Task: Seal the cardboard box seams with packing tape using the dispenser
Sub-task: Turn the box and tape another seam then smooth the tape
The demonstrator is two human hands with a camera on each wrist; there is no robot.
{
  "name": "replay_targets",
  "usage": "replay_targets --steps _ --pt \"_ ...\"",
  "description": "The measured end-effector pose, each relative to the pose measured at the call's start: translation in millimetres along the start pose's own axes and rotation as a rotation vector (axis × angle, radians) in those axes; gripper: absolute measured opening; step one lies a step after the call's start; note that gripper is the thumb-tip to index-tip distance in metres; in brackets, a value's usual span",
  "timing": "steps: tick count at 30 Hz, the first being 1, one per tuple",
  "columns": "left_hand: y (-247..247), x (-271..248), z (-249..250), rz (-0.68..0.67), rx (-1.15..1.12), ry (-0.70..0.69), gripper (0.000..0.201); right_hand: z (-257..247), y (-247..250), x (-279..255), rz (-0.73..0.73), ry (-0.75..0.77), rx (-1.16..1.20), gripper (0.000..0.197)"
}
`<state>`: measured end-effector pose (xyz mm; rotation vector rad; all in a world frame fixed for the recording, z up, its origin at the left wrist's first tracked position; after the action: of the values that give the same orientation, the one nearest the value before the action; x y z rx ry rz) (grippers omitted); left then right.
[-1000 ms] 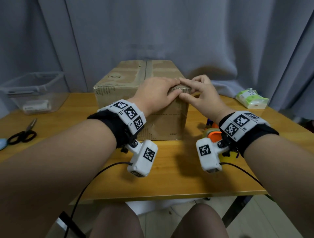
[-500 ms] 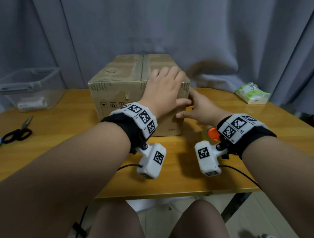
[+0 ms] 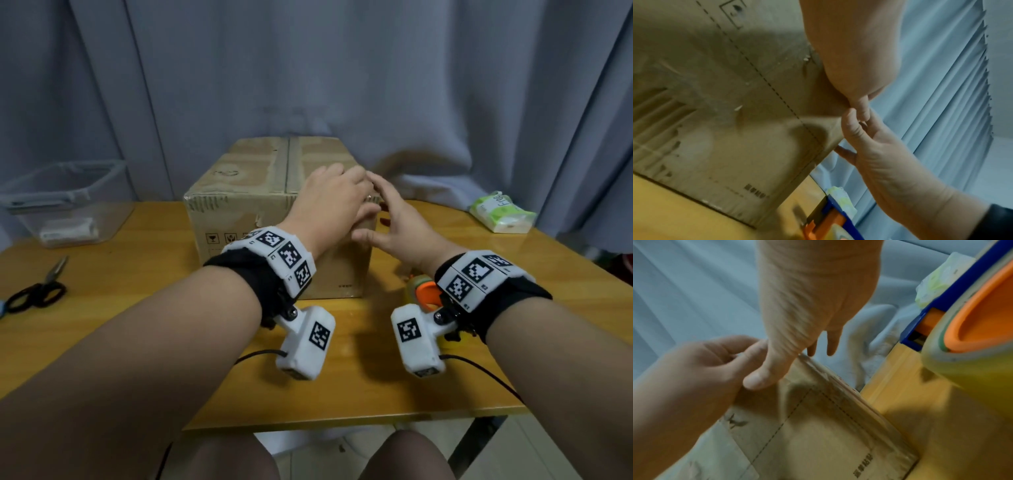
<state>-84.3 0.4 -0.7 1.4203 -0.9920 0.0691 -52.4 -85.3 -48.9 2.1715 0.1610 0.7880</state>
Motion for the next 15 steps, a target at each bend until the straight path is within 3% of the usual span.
replay_targets --steps 5,8,12,15 --pt "5 -10 -27 0.049 -0.239 0.036 0.040 -24 0 16 0.106 0.029 -0.272 0.074" --pt "9 -40 -60 0.038 -0.132 0.070 0.050 -29 -3 17 0.158 0.042 -0.344 0.053" --pt "30 -89 -123 0.035 -0.063 0.208 0.044 -27 -3 15 0.186 0.045 -0.325 0.041" --pt "38 -120 -157 0.073 -0.190 0.413 0.044 -29 -2 13 0.205 -0.020 -0.269 0.041"
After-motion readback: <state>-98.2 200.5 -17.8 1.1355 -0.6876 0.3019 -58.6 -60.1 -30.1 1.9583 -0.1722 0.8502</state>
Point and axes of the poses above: each hand's wrist, its own x-axis towards the middle knuckle, its own y-axis out of the back of the hand, z = x × y, the point moved 8 cm from there along x, towards the middle knuckle, and after that the axes turned 8 degrees about -x, right-handed, at the moved point
